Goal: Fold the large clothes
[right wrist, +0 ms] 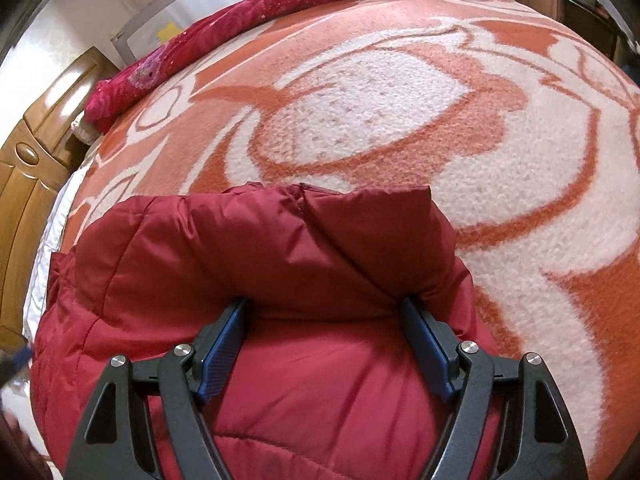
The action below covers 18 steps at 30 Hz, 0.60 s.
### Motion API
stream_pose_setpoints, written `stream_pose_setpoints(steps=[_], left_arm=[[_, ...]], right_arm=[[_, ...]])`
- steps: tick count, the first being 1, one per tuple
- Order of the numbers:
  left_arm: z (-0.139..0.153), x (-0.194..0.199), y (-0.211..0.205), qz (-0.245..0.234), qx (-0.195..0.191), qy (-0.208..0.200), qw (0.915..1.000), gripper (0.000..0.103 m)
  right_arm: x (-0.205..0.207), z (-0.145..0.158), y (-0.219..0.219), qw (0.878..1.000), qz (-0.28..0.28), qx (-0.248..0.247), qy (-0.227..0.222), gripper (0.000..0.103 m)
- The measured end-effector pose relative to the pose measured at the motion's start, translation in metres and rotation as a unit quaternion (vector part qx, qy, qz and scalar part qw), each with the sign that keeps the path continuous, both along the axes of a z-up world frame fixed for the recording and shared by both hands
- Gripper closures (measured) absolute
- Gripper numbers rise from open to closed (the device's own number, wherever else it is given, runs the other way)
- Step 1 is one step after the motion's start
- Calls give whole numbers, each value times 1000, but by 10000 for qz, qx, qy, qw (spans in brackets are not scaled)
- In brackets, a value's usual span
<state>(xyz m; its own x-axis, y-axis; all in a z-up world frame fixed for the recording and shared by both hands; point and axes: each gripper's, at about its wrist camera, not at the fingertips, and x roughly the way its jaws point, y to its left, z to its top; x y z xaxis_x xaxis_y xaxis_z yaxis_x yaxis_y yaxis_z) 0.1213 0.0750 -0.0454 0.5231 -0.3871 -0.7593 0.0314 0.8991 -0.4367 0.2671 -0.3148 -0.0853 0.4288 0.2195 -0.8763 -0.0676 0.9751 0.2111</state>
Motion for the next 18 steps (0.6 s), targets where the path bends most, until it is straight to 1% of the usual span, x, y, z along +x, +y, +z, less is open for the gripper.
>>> stream_pose_setpoints(steps=[3, 5, 6, 7, 9, 10, 11, 12, 14, 15, 17, 18], left_arm=[[3, -27, -16, -235, -99, -93, 9996, 20], [-1, -36, -24, -341, -127, -27, 9993, 20], [-4, -39, -27, -376, -102, -13, 9992, 20], [-11, -40, -29, -388, 17, 5, 9992, 20], [-27, -37, -32, -358, 156, 138, 9991, 20], [-35, -34, -33, -347, 175, 181, 9991, 20], [-38, -32, -34, -325, 224, 177, 9991, 20], [-38, -31, -36, -316, 286, 141, 9990, 20], [-37, -29, -42, -343, 385, 99, 9986, 20], [-37, -28, -44, -342, 407, 90, 9985, 20], [-38, -26, -45, -353, 416, 74, 9985, 20], [-39, -26, -45, -363, 405, 66, 9985, 20]], right_arm=[[0, 1, 0, 10000, -4, -8, -10, 25], [-1, 1, -1, 10000, -14, 14, -11, 25], [-2, 2, -1, 10000, -27, 25, -9, 25], [-2, 3, -2, 10000, -32, 22, -22, 25], [-11, 16, 1, 9999, -44, -131, -87, 25], [-18, 24, 3, 9995, -56, -245, -174, 25], [-30, 37, 6, 9989, -31, -318, -355, 22], [-41, 47, 9, 9982, 49, -308, -518, 22], [-74, 71, 20, 9947, 445, -244, -900, 23], [-87, 77, 24, 9927, 615, -263, -1002, 23], [-117, 82, 35, 9873, 1111, -400, -1065, 23], [-128, 78, 39, 9853, 1280, -534, -999, 23]])
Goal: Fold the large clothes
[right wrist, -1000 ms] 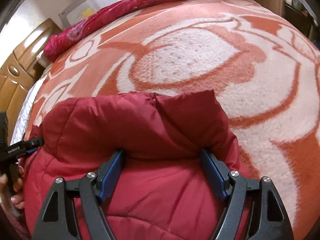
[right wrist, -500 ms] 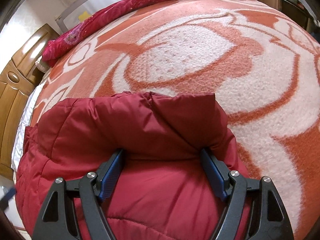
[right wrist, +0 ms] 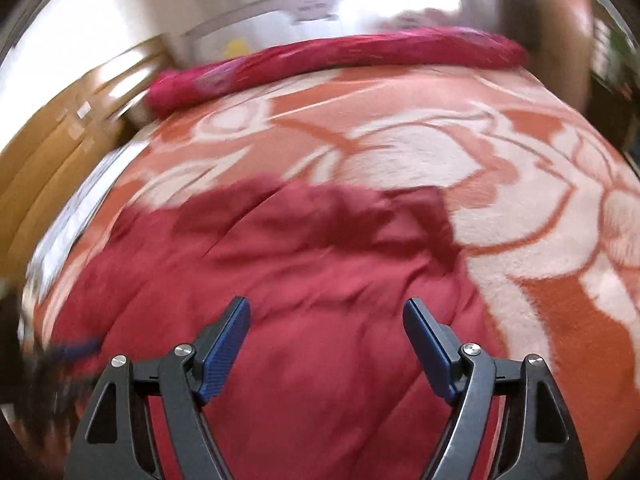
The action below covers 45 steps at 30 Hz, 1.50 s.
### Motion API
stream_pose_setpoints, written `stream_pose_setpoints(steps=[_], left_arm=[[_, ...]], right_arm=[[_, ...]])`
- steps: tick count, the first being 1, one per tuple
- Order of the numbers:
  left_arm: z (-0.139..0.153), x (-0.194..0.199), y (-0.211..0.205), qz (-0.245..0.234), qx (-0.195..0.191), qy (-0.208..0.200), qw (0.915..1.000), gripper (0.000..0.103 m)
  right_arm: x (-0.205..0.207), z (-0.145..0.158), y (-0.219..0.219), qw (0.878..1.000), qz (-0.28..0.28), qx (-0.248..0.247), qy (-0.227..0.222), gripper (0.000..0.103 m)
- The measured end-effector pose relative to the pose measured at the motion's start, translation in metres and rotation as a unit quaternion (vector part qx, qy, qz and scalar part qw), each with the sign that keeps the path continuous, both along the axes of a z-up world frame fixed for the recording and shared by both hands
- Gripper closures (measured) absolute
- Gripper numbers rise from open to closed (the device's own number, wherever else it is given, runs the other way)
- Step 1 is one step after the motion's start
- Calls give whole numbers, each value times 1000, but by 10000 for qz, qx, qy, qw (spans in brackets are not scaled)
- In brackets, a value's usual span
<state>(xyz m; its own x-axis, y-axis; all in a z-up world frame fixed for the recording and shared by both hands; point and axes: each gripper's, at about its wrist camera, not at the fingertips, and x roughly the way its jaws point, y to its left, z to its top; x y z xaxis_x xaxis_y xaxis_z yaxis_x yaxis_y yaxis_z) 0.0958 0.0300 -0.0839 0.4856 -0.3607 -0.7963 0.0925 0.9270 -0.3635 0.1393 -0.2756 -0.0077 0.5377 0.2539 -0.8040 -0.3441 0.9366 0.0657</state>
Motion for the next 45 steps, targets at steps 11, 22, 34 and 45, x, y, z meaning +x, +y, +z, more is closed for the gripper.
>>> stream_pose_setpoints(steps=[11, 22, 34, 45], left_arm=[[-14, -11, -13, -25, 389, -242, 9989, 17], [26, -41, 23, 283, 83, -461, 9985, 19], [-1, -52, 40, 469, 490, -206, 9975, 20], [-9, -52, 46, 472, 436, -209, 9977, 19]], right_arm=[[-17, -64, -45, 9971, -622, 158, 417, 15], [-23, -59, -46, 9967, -680, 186, 405, 14], [-65, -27, -23, 9996, -165, -149, 153, 14], [-63, -55, -35, 9987, -292, -7, 406, 13]])
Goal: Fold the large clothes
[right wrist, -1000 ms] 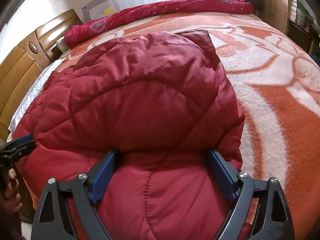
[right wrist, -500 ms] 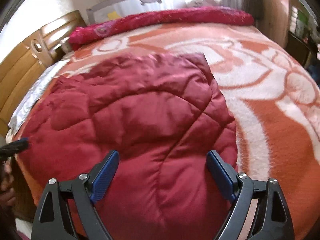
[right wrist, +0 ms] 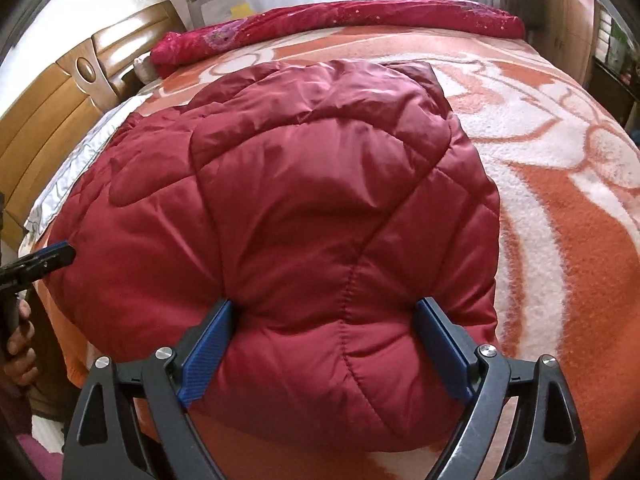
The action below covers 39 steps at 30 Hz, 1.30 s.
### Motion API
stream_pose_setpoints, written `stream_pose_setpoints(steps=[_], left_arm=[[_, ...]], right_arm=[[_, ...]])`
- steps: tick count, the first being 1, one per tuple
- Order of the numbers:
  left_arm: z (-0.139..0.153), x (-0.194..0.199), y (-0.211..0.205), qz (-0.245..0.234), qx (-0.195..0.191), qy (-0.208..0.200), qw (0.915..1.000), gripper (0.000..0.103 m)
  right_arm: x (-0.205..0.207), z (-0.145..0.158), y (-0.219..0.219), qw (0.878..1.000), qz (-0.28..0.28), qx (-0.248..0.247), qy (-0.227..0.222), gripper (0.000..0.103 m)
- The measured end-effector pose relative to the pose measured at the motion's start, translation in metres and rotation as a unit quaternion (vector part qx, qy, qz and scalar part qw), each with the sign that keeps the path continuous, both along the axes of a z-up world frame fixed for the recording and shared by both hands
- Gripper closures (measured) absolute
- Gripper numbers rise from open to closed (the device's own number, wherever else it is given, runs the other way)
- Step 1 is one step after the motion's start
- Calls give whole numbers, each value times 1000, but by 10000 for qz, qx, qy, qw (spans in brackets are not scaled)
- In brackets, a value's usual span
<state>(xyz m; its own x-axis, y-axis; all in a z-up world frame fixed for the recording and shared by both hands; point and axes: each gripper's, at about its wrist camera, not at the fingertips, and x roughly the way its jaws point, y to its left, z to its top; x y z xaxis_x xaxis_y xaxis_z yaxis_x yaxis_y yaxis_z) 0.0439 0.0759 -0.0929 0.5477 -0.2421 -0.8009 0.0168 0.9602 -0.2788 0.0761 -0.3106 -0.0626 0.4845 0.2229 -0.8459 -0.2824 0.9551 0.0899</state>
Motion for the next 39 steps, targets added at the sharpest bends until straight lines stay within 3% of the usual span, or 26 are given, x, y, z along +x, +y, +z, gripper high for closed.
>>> stream_pose_setpoints(steps=[7, 11, 15, 18, 23, 33, 39], left_arm=[[1, 0, 0, 20, 35, 4, 10000, 19], [15, -1, -5, 29, 138, -42, 9999, 19], [34, 0, -14, -83, -198, -239, 9995, 19], [39, 7, -32, -200, -168, -290, 9992, 19], [25, 25, -53, -107, 327, -72, 9994, 19], [4, 48, -53, -59, 384, 201, 9990, 18], [2, 48, -55, -108, 427, 204, 9988, 18]], right_arm=[[-5, 1, 1, 10000, -68, 24, -30, 13], [-8, 14, 2, 9999, -130, -13, -79, 13], [-13, 44, 15, 9987, 20, 158, -480, 21], [-7, 49, 38, 9979, 349, 236, -491, 28], [13, 29, 61, 9981, 457, -108, -409, 30], [37, 7, 43, 9995, 166, -60, -270, 30], [33, 26, 42, 9987, 25, -207, -473, 32]])
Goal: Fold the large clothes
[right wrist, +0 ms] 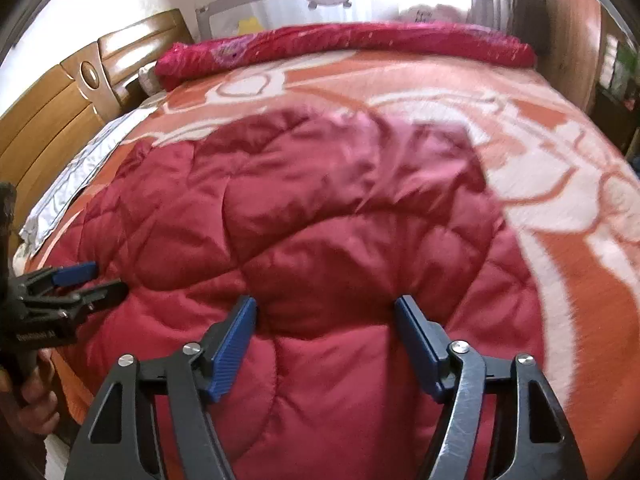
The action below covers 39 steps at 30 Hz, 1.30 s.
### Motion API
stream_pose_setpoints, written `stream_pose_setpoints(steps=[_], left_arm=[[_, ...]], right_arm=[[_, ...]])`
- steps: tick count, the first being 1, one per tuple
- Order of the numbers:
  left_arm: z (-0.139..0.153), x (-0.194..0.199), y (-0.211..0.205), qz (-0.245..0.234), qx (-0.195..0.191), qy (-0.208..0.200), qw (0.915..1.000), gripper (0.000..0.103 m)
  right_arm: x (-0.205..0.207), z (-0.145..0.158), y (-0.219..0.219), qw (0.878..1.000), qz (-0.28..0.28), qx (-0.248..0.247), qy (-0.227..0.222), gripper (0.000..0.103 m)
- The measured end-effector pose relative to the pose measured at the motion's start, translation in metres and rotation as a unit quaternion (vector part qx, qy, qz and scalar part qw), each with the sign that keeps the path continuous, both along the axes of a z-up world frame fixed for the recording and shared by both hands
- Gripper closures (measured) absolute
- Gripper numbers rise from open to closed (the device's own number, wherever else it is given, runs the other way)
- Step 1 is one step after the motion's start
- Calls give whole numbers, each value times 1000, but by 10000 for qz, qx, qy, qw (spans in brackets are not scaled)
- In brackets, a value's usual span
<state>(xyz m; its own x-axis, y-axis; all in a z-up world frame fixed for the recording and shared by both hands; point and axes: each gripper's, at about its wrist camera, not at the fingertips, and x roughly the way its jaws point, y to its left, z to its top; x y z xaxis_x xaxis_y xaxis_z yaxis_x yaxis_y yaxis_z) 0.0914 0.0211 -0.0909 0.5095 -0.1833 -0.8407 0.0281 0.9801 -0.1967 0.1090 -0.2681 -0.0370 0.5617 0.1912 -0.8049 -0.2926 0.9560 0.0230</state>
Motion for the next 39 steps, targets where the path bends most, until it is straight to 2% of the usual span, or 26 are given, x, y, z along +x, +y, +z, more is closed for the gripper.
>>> stream_pose_setpoints(steps=[3, 7, 13, 18, 21, 25, 33, 39], left_arm=[[-1, 1, 0, -36, 7, -28, 10000, 17], [-4, 1, -3, -59, 119, -58, 9999, 16], [-4, -1, -4, -75, 168, -117, 9998, 16], [-3, -1, -5, -66, 151, -118, 9998, 16], [-4, -1, -7, -63, 177, -134, 9997, 16], [-5, -2, -10, -88, 283, -172, 9994, 16], [8, -19, -5, -64, 99, -213, 9997, 15], [21, -44, -4, -52, 263, -363, 9990, 15]], right_arm=[[9, -19, -13, 9991, -99, 307, 265, 31], [6, -29, -15, 9990, -126, 403, 169, 30], [3, -26, -13, 9992, -154, 333, 128, 30], [-14, 3, -4, 9997, -112, 128, -165, 31], [-15, -9, -4, 10000, -19, -9, 46, 31], [-12, -26, -11, 9998, -13, 176, 87, 30], [-11, -18, -14, 9997, 20, 222, 139, 30], [-23, 1, -16, 9997, -5, 224, -26, 28]])
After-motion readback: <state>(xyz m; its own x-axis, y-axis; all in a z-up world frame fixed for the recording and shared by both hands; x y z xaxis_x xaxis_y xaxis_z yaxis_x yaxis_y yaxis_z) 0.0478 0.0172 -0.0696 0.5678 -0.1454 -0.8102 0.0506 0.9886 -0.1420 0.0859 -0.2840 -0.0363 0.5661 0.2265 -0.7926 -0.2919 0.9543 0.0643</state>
